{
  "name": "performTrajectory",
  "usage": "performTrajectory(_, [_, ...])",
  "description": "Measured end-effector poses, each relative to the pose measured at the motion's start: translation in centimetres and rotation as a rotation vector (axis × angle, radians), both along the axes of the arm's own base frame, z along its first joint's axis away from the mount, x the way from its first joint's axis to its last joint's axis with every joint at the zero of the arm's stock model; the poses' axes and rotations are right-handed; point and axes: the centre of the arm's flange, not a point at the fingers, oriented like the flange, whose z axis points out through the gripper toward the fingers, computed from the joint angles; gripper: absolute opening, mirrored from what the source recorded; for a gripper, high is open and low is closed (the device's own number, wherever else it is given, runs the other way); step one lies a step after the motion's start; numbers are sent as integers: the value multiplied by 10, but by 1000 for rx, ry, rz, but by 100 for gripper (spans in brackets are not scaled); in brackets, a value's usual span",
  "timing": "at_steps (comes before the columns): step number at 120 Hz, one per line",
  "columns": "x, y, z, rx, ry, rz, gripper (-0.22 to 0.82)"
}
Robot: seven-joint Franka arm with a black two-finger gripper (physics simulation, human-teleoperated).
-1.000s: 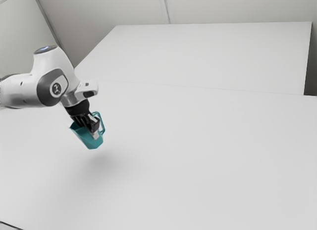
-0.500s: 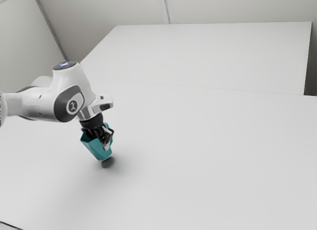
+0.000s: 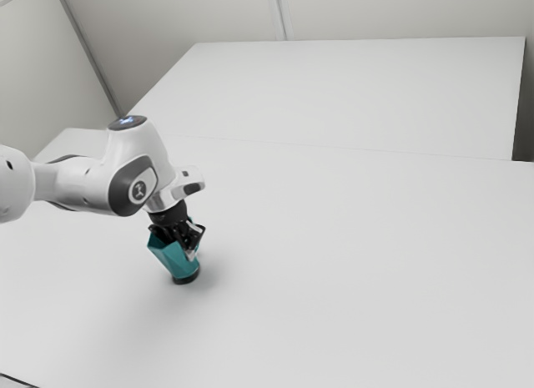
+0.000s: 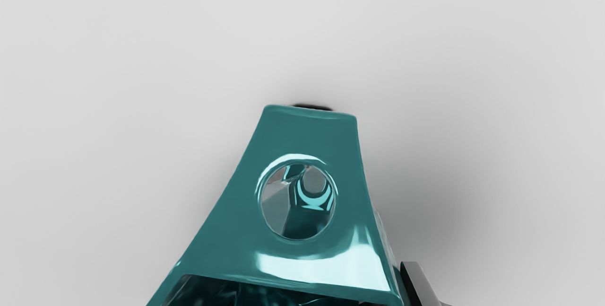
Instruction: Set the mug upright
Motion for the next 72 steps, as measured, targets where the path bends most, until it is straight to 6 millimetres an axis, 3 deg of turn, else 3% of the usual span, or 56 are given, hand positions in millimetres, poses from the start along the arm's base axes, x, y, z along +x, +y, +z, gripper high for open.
performTrajectory(33, [2, -8, 6, -11, -23, 7, 7])
performTrajectory(72, [6, -18, 31, -37, -72, 12, 34])
